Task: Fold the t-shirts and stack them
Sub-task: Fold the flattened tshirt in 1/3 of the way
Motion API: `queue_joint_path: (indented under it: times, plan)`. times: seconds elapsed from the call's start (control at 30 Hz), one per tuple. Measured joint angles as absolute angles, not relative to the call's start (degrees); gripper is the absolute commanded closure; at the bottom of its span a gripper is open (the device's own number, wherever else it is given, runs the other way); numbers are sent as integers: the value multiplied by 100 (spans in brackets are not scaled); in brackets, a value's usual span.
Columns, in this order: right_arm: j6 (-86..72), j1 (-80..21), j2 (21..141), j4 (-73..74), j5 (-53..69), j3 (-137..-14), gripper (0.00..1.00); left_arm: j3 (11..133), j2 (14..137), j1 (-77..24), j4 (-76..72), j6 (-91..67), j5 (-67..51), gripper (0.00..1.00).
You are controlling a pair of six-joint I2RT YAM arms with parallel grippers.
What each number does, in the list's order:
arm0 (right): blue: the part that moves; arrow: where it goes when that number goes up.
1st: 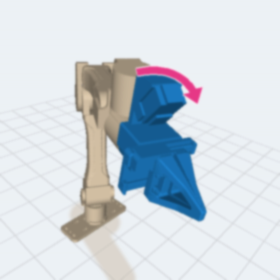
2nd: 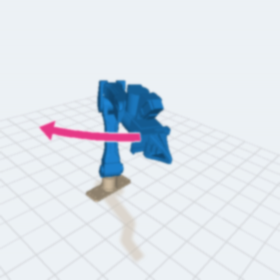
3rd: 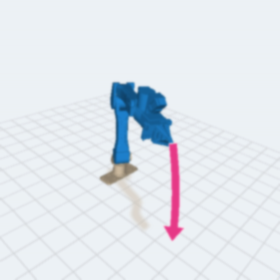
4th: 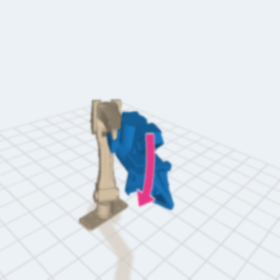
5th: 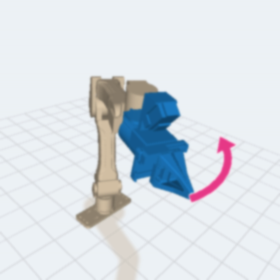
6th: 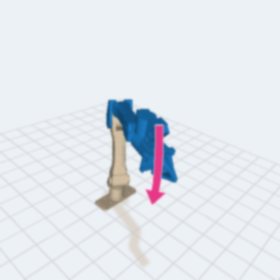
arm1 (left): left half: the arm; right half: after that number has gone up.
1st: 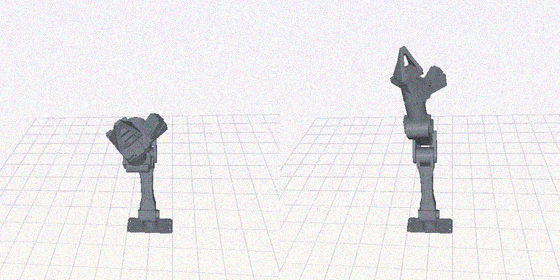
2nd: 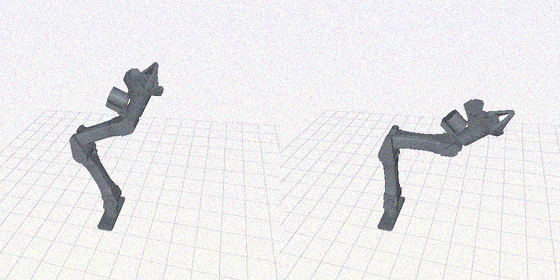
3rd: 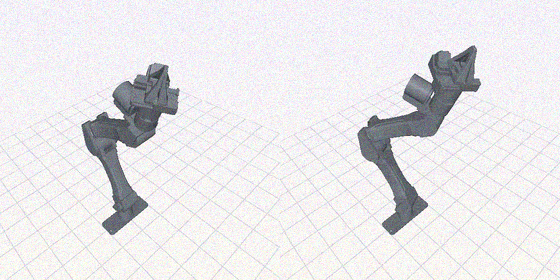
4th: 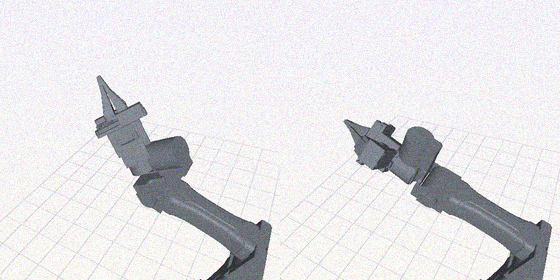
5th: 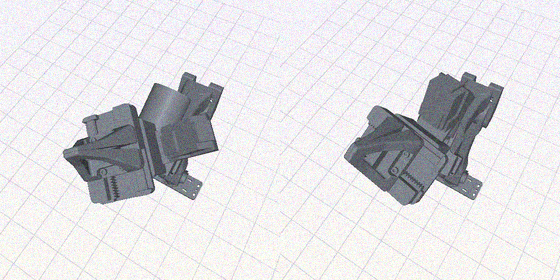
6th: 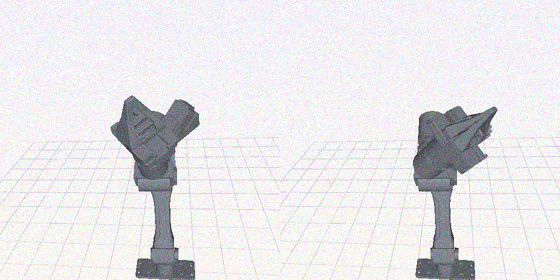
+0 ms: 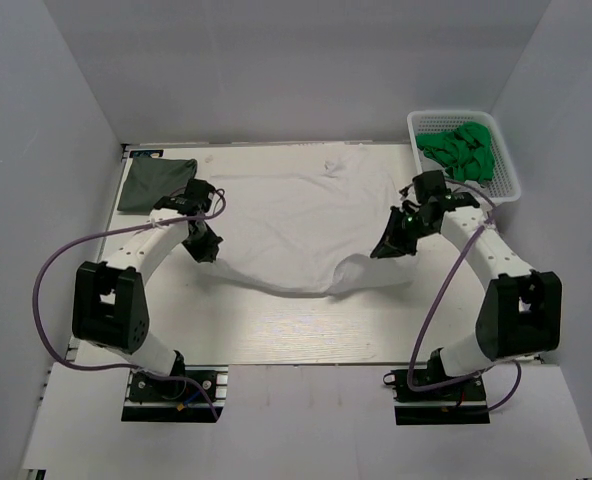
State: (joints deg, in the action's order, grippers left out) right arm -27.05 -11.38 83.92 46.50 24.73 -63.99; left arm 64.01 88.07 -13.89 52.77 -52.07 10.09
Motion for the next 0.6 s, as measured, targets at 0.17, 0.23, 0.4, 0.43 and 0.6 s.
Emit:
queue_joint_path:
  times: [0.17,0.23,0.4,0.43,0.6]
  plan:
    - [-2499,-897,8899,4733,2486,-7286,100,6866,9321,-1162,5360,-5186,989,100]
    - [-2440,-829,9083,4744,2486,-7559,100,7026,9535,-1081,5341,-5172,972,100]
    - [-2298,-679,9459,4801,2565,-8075,100,7314,9920,-926,5332,-5122,864,100]
    - [-2261,-666,9555,4799,2591,-8193,100,7356,9979,-902,5306,-5103,823,100]
    - [-2071,-600,10101,4816,2759,-8680,100,7708,10385,-760,5225,-5035,648,100]
